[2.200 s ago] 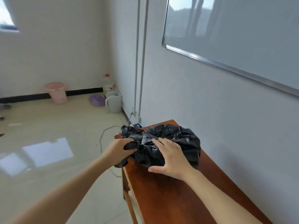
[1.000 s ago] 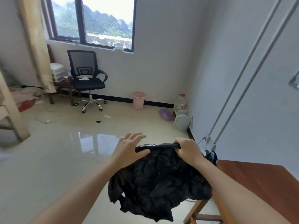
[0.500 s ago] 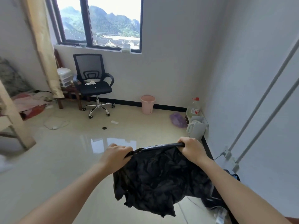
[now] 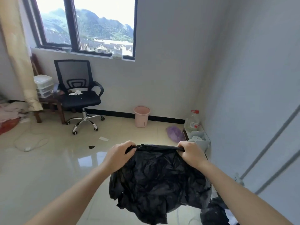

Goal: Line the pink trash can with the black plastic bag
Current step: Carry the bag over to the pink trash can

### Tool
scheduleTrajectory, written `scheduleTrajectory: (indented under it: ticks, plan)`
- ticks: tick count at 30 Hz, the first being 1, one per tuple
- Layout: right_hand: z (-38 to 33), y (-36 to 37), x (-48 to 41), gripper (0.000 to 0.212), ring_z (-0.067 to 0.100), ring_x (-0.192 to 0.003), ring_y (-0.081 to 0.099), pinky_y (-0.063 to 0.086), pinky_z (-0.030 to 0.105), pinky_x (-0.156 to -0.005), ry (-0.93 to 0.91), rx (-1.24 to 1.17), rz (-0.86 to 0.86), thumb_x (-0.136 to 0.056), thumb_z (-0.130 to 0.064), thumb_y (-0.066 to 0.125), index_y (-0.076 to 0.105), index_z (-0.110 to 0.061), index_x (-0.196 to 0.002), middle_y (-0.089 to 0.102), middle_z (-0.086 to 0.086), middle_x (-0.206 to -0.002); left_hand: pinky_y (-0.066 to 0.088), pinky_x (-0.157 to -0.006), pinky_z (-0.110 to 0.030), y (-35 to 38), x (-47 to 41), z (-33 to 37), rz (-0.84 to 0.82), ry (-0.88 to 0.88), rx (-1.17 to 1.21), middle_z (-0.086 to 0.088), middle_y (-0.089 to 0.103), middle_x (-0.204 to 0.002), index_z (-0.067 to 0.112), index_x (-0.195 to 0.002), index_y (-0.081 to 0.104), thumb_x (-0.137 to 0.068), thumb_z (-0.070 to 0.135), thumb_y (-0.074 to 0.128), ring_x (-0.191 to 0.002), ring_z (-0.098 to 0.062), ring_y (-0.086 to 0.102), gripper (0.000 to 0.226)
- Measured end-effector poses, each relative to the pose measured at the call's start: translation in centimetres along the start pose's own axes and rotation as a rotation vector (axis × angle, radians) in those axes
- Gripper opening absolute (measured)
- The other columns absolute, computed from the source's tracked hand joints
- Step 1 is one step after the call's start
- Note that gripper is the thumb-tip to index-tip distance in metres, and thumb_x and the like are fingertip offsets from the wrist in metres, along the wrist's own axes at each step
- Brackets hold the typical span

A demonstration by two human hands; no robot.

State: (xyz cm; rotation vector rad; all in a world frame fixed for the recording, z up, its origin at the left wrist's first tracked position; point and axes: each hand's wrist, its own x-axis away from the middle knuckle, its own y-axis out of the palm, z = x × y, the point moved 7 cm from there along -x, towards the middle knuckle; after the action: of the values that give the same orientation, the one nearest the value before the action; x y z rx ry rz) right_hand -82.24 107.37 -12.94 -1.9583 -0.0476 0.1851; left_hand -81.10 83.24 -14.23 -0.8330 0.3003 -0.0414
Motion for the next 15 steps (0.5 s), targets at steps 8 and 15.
scheduleTrajectory:
  ticks: [8, 15]
  plan:
    - [7.9, 1.1, -9.9, 0.013, 0.029, -0.093, 0.060, 0.047, 0.036, -0.081, 0.191, 0.036, -0.046, -0.087, -0.014, 0.054, 0.064, -0.010, -0.094, 0.069, 0.011, -0.098, 0.032, -0.058, -0.030, 5.1, -13.2, -3.2, -0.117, -0.102, 0.217, -0.002, 0.049, -0.063, 0.024, -0.071, 0.043, -0.092, 0.017, 0.049, -0.058, -0.020, 0.041, 0.022]
    - [12.8, -0.2, -22.1, 0.013, 0.028, -0.093, 0.060, 0.041, 0.032, -0.071, 0.160, 0.006, -0.032, -0.087, -0.012, 0.051, 0.061, -0.012, -0.094, 0.065, 0.003, -0.087, 0.038, -0.061, -0.034, 6.7, -25.9, -4.6, 0.106, -0.265, 0.138, -0.007, 0.058, -0.069, 0.009, -0.079, 0.053, -0.089, 0.013, 0.045, -0.067, -0.028, 0.051, 0.013]
